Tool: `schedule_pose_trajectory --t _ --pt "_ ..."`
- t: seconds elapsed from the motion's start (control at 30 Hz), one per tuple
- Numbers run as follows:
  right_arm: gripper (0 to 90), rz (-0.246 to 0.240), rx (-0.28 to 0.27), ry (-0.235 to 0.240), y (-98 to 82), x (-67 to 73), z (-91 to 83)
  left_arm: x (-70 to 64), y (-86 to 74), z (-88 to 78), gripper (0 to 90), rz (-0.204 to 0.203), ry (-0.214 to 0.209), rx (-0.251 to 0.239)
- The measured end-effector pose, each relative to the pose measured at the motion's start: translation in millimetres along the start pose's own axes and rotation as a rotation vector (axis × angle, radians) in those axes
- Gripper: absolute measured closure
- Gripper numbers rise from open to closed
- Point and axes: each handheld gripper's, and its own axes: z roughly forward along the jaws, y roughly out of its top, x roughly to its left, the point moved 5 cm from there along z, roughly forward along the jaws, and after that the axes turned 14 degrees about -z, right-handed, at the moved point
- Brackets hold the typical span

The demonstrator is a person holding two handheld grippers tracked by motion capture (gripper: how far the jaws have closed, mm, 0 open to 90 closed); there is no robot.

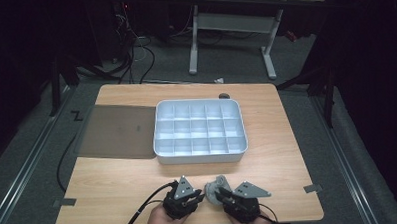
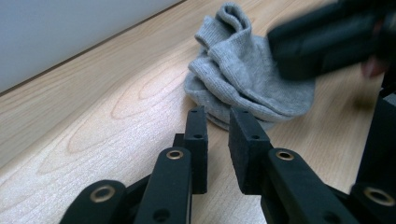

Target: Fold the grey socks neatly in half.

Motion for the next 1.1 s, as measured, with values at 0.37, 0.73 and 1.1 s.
schedule_pose_trajectory --t 0.37,0.73,1.1 --pt "70.8 0.070 0.026 -0.060 -19.0 -23.5 -9.0 -31.0 17.2 6.7 73.9 0.081 -0.032 -0.069" --pt "67.9 0.061 0.099 -0.022 -26.9 -15.6 5.6 -14.1 9.2 22.8 78.3 0.086 0.057 -0.027" --pt "58.0 0.143 0.054 -0.013 -23.2 -18.3 0.5 -6.9 6.4 22.0 79.3 0.045 0.026 -0.024"
